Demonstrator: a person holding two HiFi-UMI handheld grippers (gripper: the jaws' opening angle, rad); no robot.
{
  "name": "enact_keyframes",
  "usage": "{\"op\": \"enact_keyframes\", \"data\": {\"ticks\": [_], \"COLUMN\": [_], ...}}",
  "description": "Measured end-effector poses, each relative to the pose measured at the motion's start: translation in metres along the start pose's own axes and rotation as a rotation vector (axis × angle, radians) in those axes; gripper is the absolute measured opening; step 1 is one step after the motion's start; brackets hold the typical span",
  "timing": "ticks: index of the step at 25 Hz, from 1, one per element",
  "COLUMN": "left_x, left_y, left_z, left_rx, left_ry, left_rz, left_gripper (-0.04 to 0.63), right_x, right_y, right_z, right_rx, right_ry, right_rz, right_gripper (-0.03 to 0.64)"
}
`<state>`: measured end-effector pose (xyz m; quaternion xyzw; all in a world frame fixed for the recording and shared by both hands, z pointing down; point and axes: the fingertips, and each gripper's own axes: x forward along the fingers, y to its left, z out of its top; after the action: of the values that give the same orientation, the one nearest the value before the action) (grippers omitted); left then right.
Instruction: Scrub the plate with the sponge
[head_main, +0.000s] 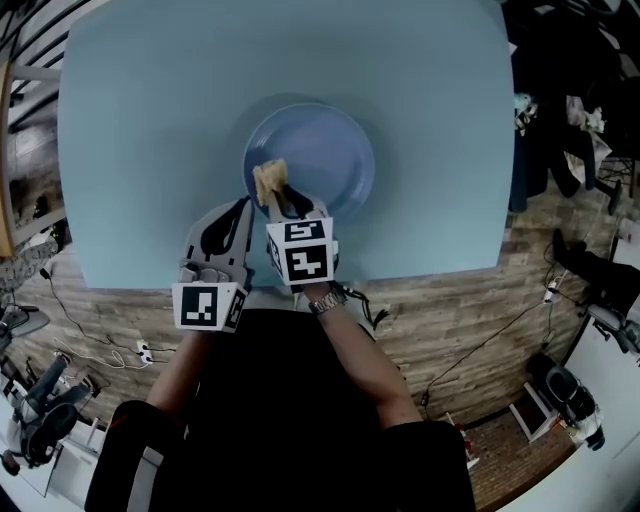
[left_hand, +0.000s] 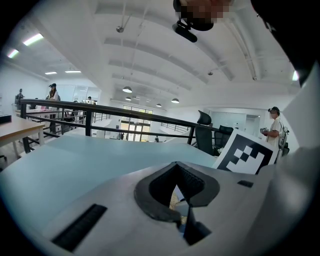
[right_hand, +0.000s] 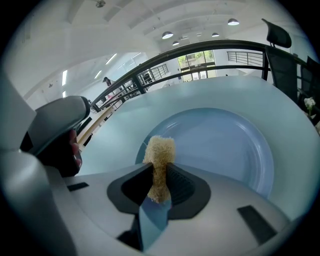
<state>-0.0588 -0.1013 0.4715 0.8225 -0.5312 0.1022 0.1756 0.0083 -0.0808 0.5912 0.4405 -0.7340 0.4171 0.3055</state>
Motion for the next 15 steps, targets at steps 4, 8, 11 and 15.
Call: {"op": "enact_keyframes", "data": {"ticks": [4,8,11,15], "left_x": [0.002,0.003,0.006,0.010], "left_y": [0.000,-0.001,-0.005,-0.012], "left_z": [-0.001,-0.002,-0.003,-0.002], "left_rx": [-0.002,0.000,0.002,0.005], "left_ry": [0.001,0.004,0.007,0.007], "left_rz": [0.000,0.000,-0.004,-0.012], "left_gripper": [0.002,0.000,0.000,0.002], "right_x": [0.005,0.004,0.001,-0.004], "right_y": [0.001,-0.001,-0.006,-0.016], "right_z": [-0.005,-0.005,-0.006,-0.007], "right_rx": [0.000,-0.003,-0.003,0.006], "right_ry": [0.009,0.010,0.012,0.011], "right_rz": [0.006,0.012,0.010,0.002], "right_gripper": [0.078,0.078,0.078,0.078]}}
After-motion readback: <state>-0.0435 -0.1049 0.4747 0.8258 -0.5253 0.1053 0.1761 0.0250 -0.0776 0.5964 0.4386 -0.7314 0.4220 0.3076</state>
